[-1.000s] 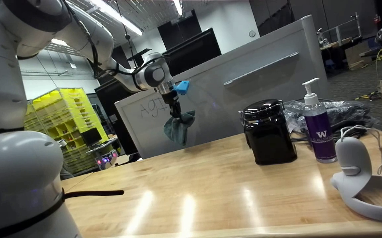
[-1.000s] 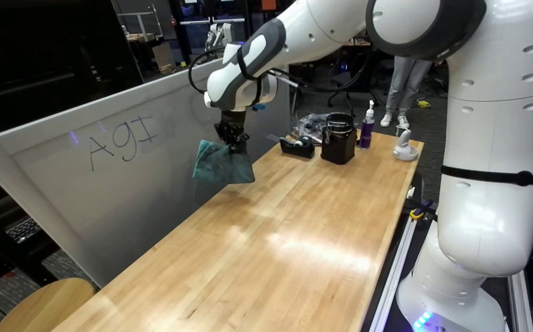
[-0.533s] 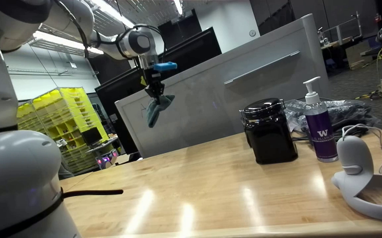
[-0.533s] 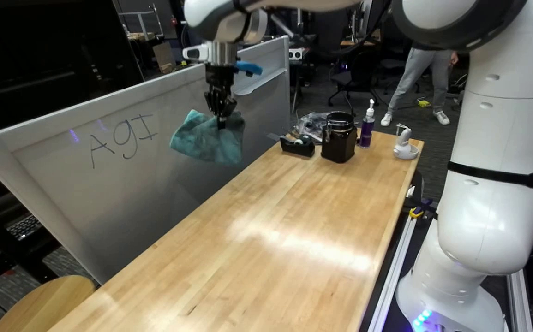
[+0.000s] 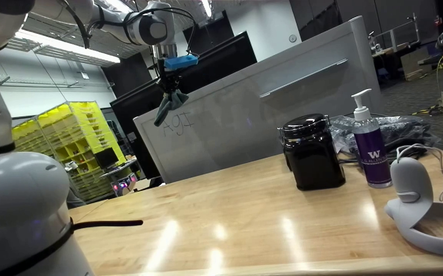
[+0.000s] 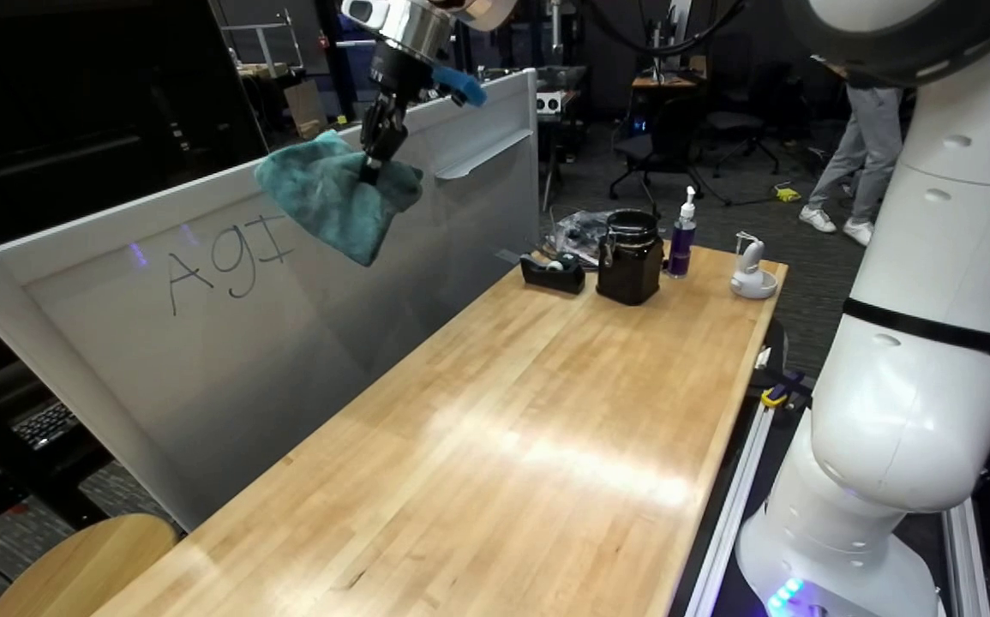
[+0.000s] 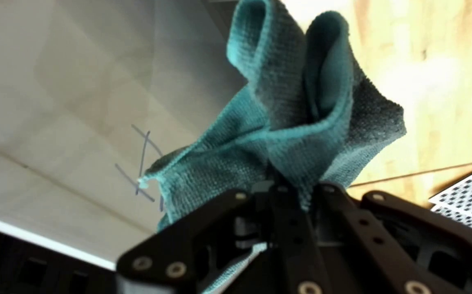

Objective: Use the green towel to erase the writings on the white board

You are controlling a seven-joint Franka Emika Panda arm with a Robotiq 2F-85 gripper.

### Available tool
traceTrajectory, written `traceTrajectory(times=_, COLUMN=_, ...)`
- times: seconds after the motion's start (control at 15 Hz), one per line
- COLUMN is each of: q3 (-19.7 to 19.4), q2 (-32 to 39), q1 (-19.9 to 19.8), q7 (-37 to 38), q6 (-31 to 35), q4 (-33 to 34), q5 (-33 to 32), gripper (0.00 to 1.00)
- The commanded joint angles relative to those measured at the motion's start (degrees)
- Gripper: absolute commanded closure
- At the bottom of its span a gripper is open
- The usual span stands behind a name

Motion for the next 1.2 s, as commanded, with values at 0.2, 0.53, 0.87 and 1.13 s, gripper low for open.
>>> traceTrajectory(times=0.2, q3=0.05, q2=-6.22, q1=1.07, q7=-7.50, q6=14.75, q4=-12.37, q5=11.47, gripper=0.98)
traceTrajectory(times=0.53, q3=-0.79, q2=-7.44, q1=1.29, q7=-12.83, q6=21.33, q4=-19.90, q5=12.73, gripper=0.98)
traceTrajectory(times=0.87, q3=-1.84, q2=-4.71, q1=1.09, q7=-21.58, q6=29.54, q4=-23.66, q5=16.22, gripper=0.98)
traceTrajectory(times=1.13, q3=-1.50, q2=-1.86, q1=1.23, q7=-29.08, q6=32.77, q4=-22.77, q5=21.66, gripper=0.98)
